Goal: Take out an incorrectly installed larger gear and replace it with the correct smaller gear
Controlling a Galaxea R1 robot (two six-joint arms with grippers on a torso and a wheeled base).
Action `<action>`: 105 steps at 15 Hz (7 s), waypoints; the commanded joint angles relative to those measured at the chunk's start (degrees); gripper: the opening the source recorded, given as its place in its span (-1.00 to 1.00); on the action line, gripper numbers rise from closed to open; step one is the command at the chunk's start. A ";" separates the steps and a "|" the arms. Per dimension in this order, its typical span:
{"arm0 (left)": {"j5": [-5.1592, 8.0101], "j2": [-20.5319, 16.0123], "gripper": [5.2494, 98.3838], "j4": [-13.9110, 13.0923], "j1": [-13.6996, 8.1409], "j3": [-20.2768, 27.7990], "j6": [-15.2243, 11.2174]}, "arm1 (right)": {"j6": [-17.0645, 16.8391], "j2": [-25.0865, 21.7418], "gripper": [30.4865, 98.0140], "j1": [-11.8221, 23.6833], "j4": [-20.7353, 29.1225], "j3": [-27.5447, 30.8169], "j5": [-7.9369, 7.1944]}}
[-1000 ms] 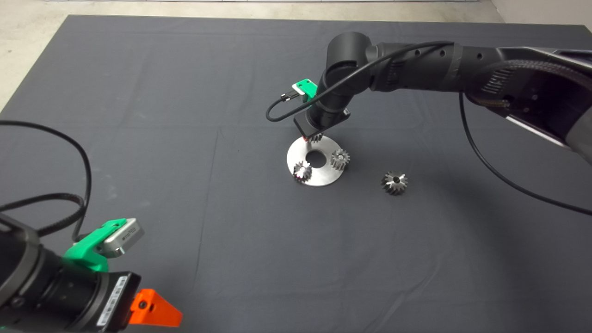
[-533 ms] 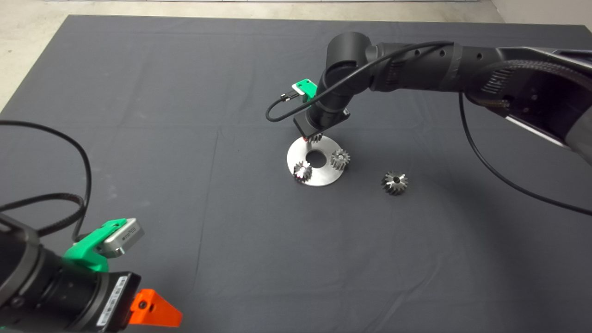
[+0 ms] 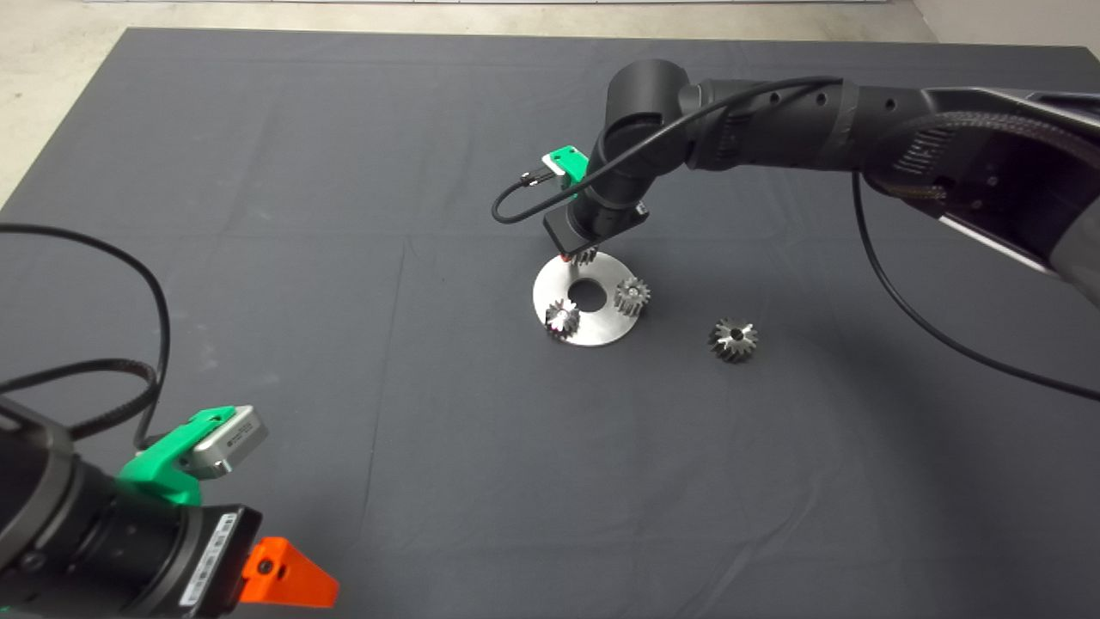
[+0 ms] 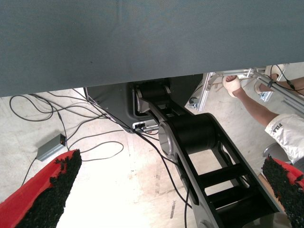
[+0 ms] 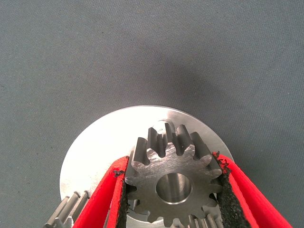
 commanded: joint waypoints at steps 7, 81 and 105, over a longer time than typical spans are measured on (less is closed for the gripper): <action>-0.18 -0.21 1.00 0.01 -0.02 0.68 0.03 | 2.15 0.17 -0.70 2.54 -0.64 -0.79 0.50; -0.18 -0.03 1.00 0.01 0.07 0.77 -0.14 | 4.52 1.93 -0.49 -0.14 -2.58 -1.49 1.06; -1.50 -0.01 1.00 -0.08 -0.54 0.42 3.99 | 29.74 -34.19 0.34 16.99 27.37 64.44 -15.64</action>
